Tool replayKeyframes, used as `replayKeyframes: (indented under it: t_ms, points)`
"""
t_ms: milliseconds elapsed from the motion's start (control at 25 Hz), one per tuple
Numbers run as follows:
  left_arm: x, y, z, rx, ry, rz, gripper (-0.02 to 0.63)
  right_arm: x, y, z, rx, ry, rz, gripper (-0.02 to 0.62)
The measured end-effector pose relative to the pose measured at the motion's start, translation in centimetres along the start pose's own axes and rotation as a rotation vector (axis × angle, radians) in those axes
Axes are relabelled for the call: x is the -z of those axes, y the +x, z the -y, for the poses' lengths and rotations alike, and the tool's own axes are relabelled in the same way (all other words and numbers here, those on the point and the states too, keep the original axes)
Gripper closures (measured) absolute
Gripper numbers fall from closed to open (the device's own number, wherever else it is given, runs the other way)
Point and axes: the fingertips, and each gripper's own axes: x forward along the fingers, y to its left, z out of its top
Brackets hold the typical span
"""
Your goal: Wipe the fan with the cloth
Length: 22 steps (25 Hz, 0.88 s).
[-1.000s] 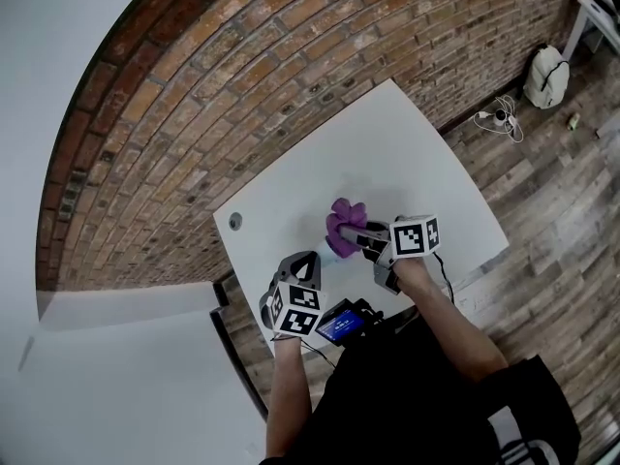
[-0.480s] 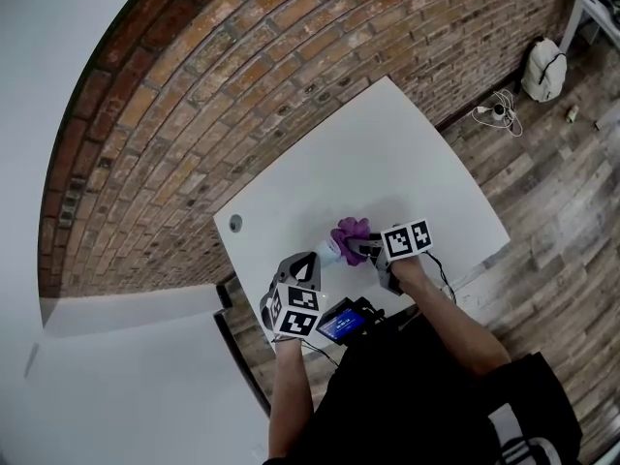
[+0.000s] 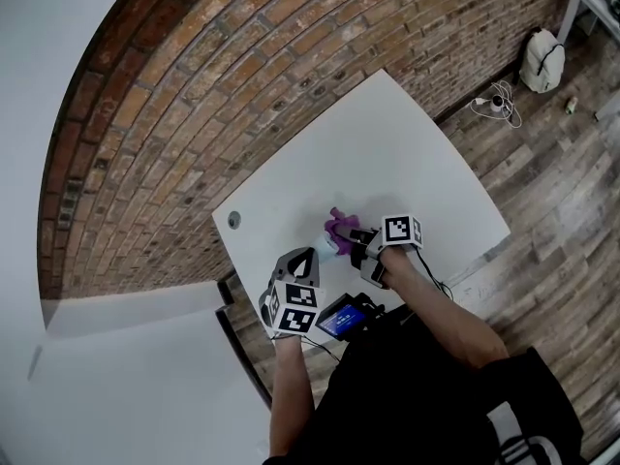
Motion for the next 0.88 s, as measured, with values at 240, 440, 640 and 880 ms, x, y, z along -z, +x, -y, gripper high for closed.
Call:
replayKeyframes:
  t_ms: [240, 440, 640, 880]
  points:
    - [-0.1, 0.0, -0.1, -0.002, -0.006, 0.007, 0.606, 2.6, -2.3, -0.2, 0.06, -0.039, -0.133, 0.502]
    - [0.0, 0.0, -0.2, -0.009, -0.011, 0.01, 0.606, -1.8, -0.5, -2.2, 0.034, -0.174, -0.041, 0.502]
    - [0.0, 0.0, 0.0, -0.016, -0.008, 0.006, 0.606, -2.0, 3.2, -2.3, 0.01, -0.176, -0.116, 0.502]
    - [-0.1, 0.0, -0.1, -0.021, 0.005, 0.005, 0.607, 1.1, -0.7, -0.8, 0.018, -0.071, -0.06, 0.502]
